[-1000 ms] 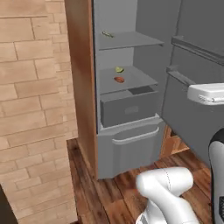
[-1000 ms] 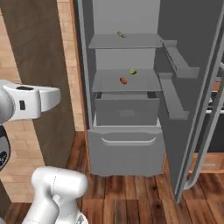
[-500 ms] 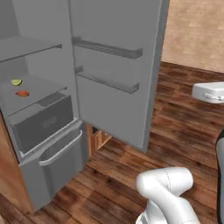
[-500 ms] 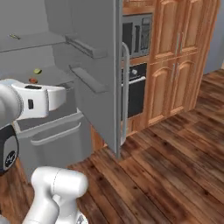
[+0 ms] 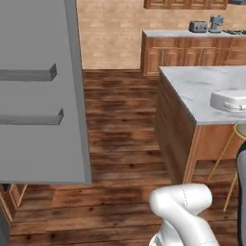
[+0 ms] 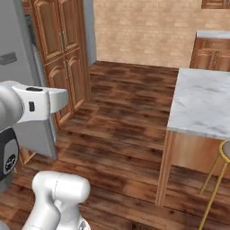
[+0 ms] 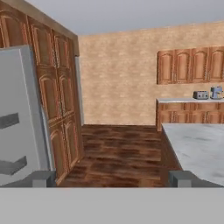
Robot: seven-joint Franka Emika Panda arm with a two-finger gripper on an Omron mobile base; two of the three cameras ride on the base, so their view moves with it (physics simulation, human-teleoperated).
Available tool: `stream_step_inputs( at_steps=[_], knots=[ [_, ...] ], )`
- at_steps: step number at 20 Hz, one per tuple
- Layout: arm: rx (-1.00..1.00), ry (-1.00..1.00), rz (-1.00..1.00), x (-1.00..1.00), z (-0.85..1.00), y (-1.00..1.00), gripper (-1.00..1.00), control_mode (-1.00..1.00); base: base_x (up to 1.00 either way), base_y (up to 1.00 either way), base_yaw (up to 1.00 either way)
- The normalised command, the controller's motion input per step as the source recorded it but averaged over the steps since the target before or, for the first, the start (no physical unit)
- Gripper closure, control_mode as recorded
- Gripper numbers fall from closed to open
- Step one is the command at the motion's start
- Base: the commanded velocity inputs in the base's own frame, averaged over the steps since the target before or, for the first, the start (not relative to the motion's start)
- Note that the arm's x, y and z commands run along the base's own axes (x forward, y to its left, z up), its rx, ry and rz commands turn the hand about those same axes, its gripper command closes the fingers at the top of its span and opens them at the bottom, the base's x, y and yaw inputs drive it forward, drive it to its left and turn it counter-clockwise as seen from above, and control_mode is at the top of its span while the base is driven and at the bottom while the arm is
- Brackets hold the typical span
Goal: Transport the fish and sweet potato to the fridge. Place the fish on the rack containing meat and place the sweet potato on the rack containing the vegetable, ensuring meats and vegetables are on different racks.
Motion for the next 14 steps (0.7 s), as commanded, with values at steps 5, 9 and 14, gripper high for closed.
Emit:
stream_step_inputs(
  at_steps=[5, 9, 14],
  knots=[
    [0.00, 0.00, 0.00, 0.00, 0.00, 0.00, -1.00, 1.00, -0.03, -0.70, -0.75],
    [0.00, 0.00, 0.00, 0.00, 0.00, 0.00, -1.00, 1.00, 0.04, -1.00, -0.45],
    [0.00, 0.00, 0.00, 0.00, 0.00, 0.00, -1.00, 1.00, 0.23, -1.00, -0.18]
  ],
)
